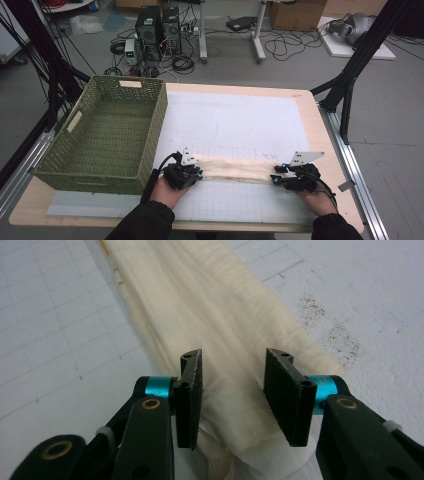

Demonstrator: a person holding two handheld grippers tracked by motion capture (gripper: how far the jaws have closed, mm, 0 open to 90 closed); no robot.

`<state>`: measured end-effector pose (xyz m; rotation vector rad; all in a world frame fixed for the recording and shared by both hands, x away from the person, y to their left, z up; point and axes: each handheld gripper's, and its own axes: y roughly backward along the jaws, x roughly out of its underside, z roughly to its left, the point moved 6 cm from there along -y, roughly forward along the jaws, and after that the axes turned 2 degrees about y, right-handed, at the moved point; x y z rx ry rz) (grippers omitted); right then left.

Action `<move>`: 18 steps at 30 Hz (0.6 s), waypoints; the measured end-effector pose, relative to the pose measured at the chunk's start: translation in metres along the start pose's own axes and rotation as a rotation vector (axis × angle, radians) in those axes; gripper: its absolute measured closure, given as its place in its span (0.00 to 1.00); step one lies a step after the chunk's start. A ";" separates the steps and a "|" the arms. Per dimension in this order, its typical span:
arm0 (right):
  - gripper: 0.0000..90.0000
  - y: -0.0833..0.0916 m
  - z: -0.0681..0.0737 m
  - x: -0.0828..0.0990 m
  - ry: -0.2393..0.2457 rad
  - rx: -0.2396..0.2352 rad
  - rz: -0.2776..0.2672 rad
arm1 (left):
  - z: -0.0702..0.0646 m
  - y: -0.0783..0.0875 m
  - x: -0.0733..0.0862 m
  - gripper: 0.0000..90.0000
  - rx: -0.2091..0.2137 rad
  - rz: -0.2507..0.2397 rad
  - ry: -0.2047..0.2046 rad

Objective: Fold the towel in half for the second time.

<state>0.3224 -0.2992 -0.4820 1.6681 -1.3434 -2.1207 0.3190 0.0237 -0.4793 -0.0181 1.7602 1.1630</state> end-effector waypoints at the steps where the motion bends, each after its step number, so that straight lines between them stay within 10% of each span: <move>1: 0.65 0.000 0.000 0.000 0.006 0.005 0.000 | 0.000 0.000 0.000 0.89 -0.001 0.000 0.000; 18: 0.65 -0.002 0.001 0.002 -0.006 0.017 -0.026 | 0.013 0.010 -0.031 0.80 -0.033 -0.086 0.021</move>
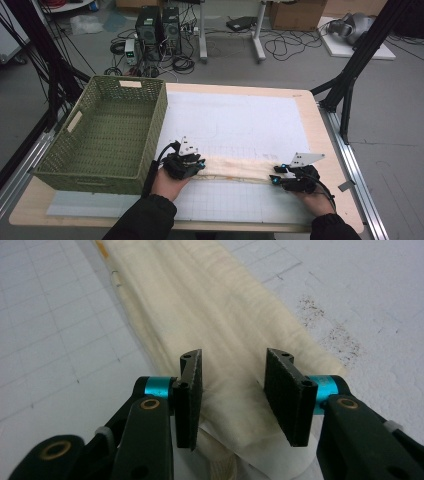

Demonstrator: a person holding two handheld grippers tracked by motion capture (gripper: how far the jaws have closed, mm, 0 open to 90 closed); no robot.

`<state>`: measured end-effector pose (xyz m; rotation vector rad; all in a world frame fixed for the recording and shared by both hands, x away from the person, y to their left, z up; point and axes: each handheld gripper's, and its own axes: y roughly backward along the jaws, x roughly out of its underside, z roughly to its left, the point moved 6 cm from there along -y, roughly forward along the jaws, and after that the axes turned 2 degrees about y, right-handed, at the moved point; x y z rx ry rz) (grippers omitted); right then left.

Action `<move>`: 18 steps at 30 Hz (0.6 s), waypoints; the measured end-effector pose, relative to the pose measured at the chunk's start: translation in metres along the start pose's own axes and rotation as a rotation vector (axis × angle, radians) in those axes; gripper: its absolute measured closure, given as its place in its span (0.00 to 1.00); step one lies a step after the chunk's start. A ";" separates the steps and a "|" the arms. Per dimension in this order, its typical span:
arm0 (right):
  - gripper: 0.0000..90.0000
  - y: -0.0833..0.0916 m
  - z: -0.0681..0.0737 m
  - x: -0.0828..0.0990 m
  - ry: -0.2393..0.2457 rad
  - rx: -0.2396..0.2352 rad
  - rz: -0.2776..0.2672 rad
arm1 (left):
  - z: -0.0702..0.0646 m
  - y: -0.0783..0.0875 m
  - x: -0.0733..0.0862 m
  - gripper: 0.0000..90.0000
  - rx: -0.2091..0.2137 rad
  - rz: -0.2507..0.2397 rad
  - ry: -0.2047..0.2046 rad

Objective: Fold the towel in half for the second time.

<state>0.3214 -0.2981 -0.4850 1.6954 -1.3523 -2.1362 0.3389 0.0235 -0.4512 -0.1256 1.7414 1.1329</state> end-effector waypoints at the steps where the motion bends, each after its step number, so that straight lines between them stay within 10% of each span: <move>1: 0.65 0.000 0.000 0.000 -0.001 -0.001 -0.001 | 0.002 -0.002 0.002 0.79 -0.008 0.017 -0.004; 8: 0.65 0.000 0.000 0.000 -0.004 -0.001 -0.002 | 0.006 -0.013 0.019 0.74 -0.048 0.114 -0.029; 18: 0.65 0.001 0.000 0.001 0.002 -0.002 -0.003 | 0.004 -0.010 0.026 0.74 -0.070 0.082 -0.051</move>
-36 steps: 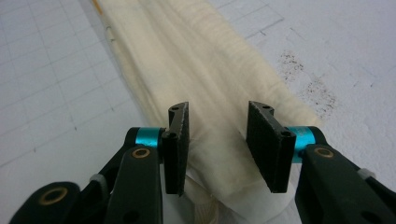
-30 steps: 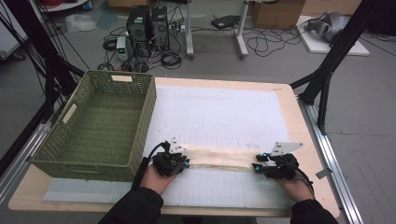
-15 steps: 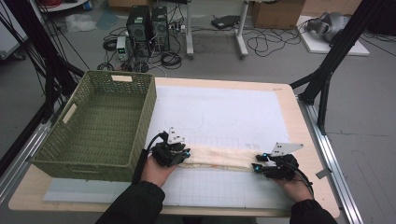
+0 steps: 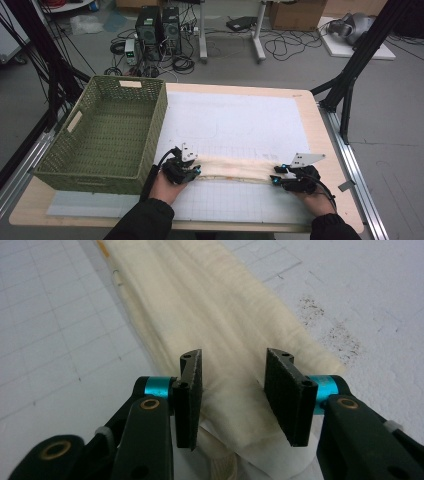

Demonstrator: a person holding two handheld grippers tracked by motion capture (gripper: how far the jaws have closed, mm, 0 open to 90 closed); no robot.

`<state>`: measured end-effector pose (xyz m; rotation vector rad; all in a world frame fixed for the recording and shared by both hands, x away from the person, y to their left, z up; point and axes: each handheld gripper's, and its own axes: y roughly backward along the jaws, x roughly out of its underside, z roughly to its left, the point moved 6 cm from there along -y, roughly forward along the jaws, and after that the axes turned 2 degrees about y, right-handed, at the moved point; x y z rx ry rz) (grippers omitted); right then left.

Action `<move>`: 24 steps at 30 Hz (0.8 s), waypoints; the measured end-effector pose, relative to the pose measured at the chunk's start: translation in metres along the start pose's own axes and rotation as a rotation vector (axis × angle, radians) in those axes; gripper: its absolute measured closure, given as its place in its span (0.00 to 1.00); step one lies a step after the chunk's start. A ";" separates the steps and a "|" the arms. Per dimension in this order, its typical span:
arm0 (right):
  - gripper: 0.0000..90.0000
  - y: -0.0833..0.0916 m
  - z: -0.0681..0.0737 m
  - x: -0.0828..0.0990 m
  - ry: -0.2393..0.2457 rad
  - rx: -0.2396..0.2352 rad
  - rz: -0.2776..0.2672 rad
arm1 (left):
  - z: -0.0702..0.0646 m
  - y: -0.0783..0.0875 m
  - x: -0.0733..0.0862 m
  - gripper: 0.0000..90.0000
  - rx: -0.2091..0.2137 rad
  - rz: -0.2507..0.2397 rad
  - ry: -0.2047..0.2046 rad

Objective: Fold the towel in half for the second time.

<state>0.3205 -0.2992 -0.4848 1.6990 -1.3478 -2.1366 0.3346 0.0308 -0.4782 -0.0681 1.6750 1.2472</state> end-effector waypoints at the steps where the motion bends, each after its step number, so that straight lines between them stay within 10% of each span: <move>1: 0.65 0.000 0.000 0.000 -0.001 -0.001 -0.002 | 0.000 0.000 0.000 0.74 -0.001 -0.002 -0.001; 24: 0.63 0.000 0.000 -0.001 0.003 0.007 0.006 | -0.002 0.000 0.003 0.73 -0.014 -0.023 -0.007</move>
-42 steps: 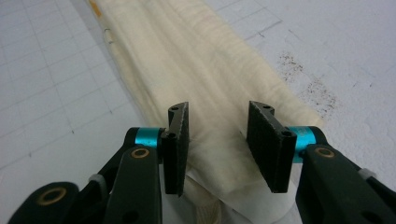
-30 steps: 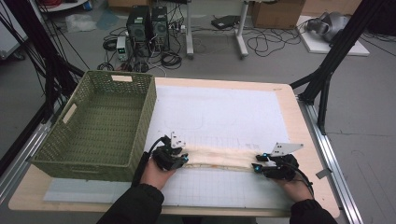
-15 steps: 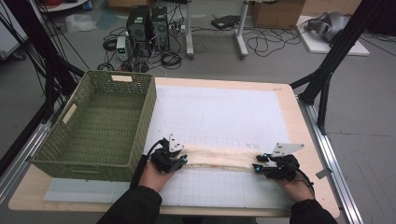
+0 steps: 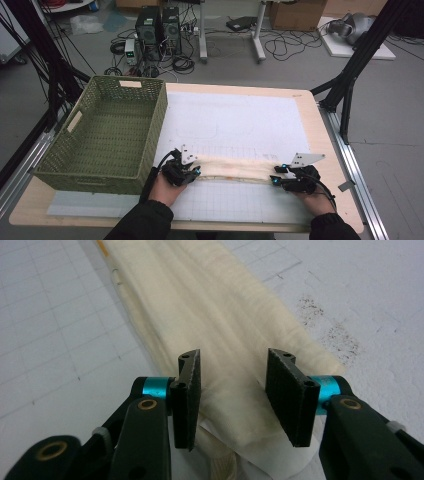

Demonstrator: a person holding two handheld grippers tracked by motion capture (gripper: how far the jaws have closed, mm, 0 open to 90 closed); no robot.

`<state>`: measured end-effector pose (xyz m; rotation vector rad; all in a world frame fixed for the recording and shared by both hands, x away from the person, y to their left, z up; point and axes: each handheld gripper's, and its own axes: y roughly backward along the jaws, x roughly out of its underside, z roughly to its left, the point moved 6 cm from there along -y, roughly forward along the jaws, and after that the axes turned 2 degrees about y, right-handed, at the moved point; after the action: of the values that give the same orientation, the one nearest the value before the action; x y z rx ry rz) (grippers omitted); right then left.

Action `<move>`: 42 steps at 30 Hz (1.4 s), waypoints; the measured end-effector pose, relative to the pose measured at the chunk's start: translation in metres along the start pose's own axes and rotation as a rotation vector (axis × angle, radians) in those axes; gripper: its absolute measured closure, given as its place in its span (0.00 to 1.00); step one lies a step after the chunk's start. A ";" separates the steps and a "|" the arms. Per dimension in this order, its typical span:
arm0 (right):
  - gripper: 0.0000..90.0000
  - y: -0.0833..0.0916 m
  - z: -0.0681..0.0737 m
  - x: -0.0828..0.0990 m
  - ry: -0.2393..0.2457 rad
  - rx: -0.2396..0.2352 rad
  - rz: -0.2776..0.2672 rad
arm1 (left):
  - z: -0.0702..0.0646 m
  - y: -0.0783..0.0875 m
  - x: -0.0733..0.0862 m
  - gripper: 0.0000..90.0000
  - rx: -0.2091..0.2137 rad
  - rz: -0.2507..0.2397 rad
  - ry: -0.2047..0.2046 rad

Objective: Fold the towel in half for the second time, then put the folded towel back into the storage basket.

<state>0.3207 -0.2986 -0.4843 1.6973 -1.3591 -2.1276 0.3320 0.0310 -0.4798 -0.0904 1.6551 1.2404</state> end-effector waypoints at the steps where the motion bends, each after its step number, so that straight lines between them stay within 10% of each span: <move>1: 0.63 0.000 0.000 0.000 -0.002 -0.001 0.000 | 0.000 0.000 0.000 0.73 0.001 0.002 -0.002; 42: 0.47 0.013 -0.004 -0.017 -0.073 0.053 -0.095 | 0.004 0.015 -0.012 0.56 0.030 -0.050 0.078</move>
<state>0.3251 -0.2987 -0.4629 1.7542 -1.3925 -2.2449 0.3315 0.0348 -0.4607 -0.1619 1.7278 1.1871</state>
